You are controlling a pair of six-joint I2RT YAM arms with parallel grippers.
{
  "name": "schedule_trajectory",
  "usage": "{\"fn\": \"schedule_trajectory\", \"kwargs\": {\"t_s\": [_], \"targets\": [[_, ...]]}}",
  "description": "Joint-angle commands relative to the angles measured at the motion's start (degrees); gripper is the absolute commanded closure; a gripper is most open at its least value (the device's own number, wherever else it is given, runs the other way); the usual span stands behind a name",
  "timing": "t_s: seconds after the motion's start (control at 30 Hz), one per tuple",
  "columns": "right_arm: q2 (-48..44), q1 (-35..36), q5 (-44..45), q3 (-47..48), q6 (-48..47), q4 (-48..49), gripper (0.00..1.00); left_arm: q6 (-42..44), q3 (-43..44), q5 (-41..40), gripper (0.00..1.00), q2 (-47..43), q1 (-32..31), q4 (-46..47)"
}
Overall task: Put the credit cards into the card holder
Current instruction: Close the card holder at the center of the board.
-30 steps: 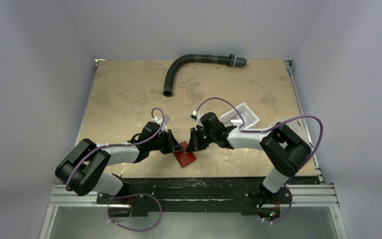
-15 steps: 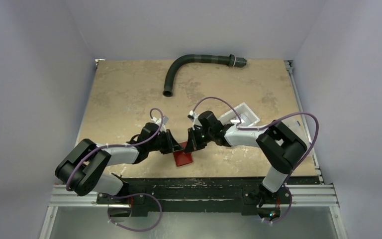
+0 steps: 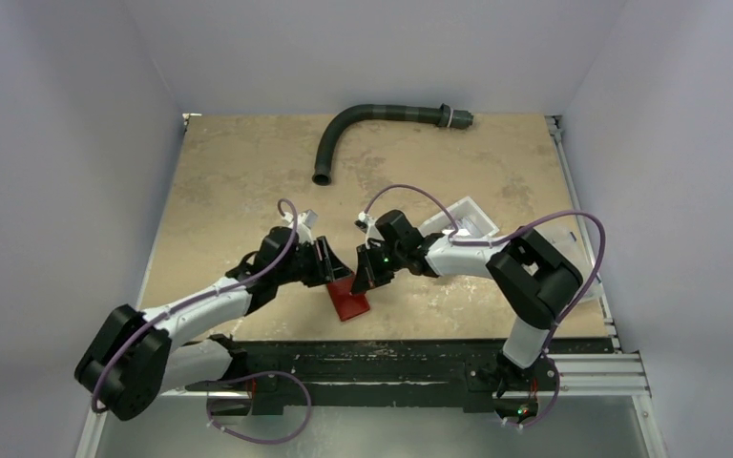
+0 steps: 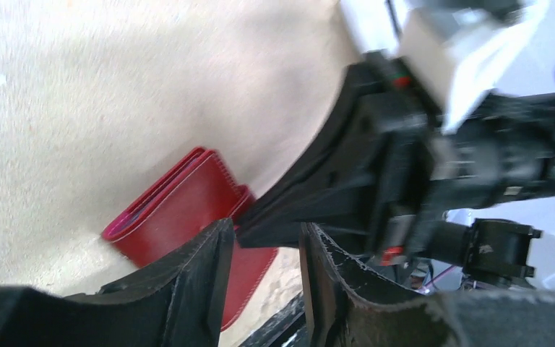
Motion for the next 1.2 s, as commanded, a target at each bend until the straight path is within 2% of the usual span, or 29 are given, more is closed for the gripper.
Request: {"fn": "schedule_trajectory", "kwargs": {"t_s": [0.0, 0.3, 0.53, 0.6, 0.77, 0.93, 1.17], "targets": [[3.7, 0.7, 2.5, -1.0, -0.7, -1.9, 1.00, 3.3, 4.4, -2.7, 0.57, -5.8, 0.0, -9.3], [2.1, 0.1, 0.4, -2.3, 1.3, 1.6, 1.00, -2.1, -2.3, -3.2, 0.56, -9.3, 0.0, -12.9], [2.1, -0.3, -1.6, -2.9, 2.4, 3.8, 1.00, -4.7, -5.4, -0.6, 0.55, -1.7, 0.0, -3.6], [1.8, -0.3, -2.0, -2.8, 2.5, 3.9, 1.00, -4.4, -5.4, -1.1, 0.56, 0.2, -0.1, -2.6], [0.4, -0.3, -5.0, -4.1, 3.8, 6.2, 1.00, -4.3, -5.6, -3.5, 0.68, 1.7, -0.1, -3.6], [-0.2, -2.0, -8.4, -6.4, 5.8, 10.5, 1.00, -4.5, -6.6, -6.0, 0.70, -1.0, 0.0, -4.8], [0.0, -4.0, -12.9, -7.6, 8.2, 14.5, 1.00, -4.9, -7.2, -5.1, 0.72, -2.4, -0.1, -4.0]]}}
